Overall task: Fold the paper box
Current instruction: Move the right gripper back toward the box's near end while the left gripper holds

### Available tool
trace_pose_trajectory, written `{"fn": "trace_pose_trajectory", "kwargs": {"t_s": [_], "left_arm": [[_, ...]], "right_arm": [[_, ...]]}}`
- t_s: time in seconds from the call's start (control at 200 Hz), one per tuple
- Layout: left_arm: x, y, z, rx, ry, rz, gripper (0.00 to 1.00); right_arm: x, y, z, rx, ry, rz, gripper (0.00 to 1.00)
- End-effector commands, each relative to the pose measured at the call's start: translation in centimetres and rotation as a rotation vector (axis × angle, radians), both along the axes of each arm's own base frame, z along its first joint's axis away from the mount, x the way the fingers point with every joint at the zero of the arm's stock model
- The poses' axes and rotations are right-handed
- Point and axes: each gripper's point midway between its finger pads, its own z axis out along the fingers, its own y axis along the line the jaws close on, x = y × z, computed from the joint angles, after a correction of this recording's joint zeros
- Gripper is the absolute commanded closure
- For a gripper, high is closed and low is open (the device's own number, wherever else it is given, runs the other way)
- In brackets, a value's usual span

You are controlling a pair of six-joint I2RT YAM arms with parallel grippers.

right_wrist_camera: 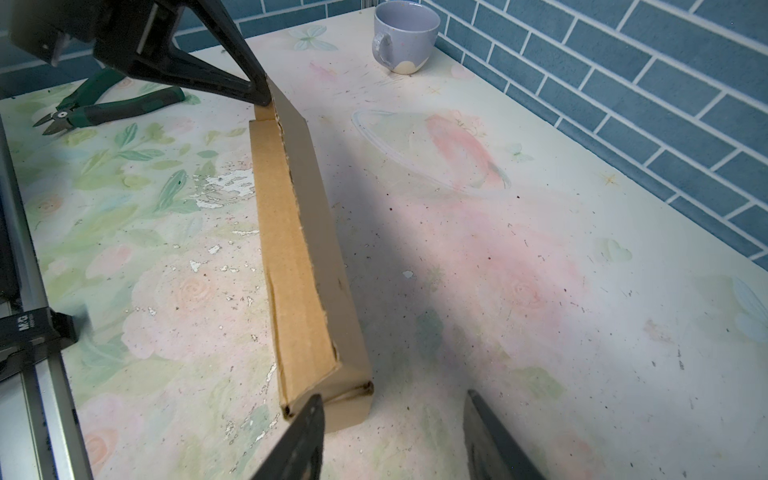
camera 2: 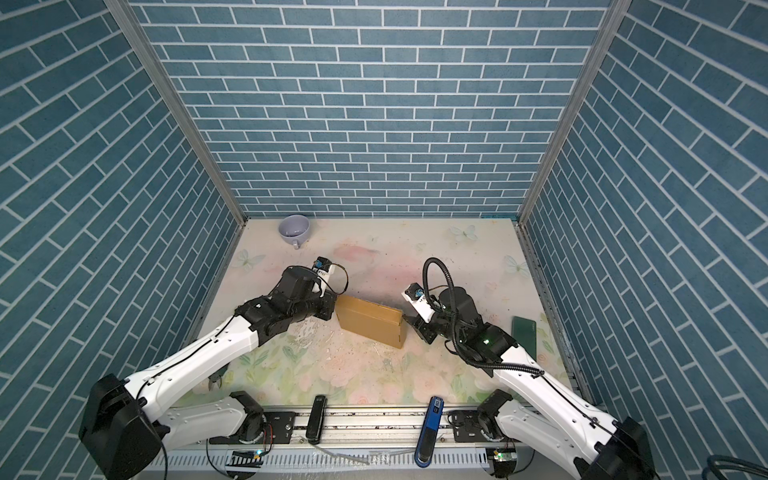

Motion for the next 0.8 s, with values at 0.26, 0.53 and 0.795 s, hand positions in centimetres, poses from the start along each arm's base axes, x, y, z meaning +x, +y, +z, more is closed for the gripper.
{"fn": "trace_pose_trajectory", "kwargs": {"t_s": [0.26, 0.53, 0.795], "left_arm": [[-2.16, 0.93, -3.55, 0.088, 0.138, -0.008, 1.00], [-2.26, 0.89, -3.62, 0.092, 0.139, -0.012, 1.00], [-2.22, 0.79, -3.63, 0.091, 0.139, -0.012, 1.00]], "right_arm": [[-0.39, 0.51, -0.48, 0.010, 0.036, 0.015, 0.46], [-0.37, 0.72, -0.83, 0.006, 0.043, 0.019, 0.46], [-0.35, 0.88, -1.06, 0.011, 0.048, 0.021, 0.47]]}}
